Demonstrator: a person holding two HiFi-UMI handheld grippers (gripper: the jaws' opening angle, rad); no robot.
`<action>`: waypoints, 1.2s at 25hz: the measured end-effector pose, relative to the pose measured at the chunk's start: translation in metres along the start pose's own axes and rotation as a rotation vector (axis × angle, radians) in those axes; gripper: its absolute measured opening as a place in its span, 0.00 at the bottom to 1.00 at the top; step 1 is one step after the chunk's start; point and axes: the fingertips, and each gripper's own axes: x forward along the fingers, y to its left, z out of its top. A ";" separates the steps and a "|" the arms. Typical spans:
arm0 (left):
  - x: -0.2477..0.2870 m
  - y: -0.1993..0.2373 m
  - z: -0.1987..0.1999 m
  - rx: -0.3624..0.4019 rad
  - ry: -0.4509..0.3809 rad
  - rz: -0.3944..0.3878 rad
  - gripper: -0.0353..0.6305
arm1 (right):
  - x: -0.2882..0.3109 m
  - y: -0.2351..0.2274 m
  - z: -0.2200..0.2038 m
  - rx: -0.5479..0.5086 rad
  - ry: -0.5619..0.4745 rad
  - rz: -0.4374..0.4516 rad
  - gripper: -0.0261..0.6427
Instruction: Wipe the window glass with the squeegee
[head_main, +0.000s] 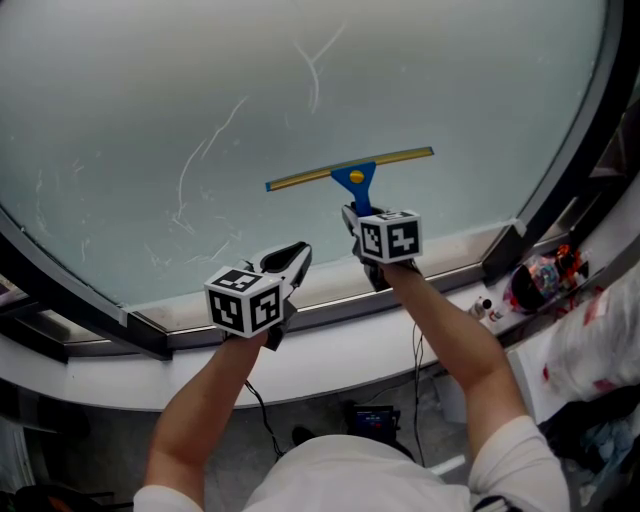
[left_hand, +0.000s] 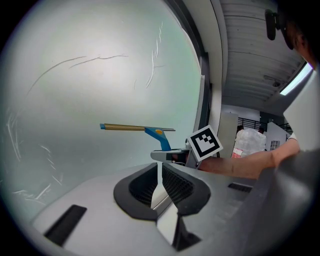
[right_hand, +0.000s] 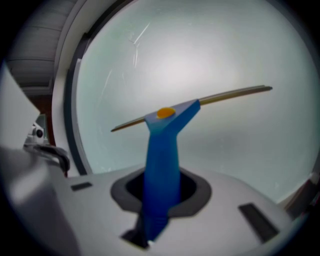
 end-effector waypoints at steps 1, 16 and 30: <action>0.000 0.000 -0.001 -0.001 0.002 0.000 0.13 | 0.000 -0.001 -0.002 -0.002 0.000 -0.001 0.17; 0.010 0.004 -0.026 -0.026 0.048 0.010 0.13 | 0.012 -0.010 -0.041 0.002 0.012 -0.002 0.17; 0.020 0.014 -0.046 -0.059 0.079 0.016 0.13 | 0.027 -0.015 -0.073 0.021 0.049 0.007 0.17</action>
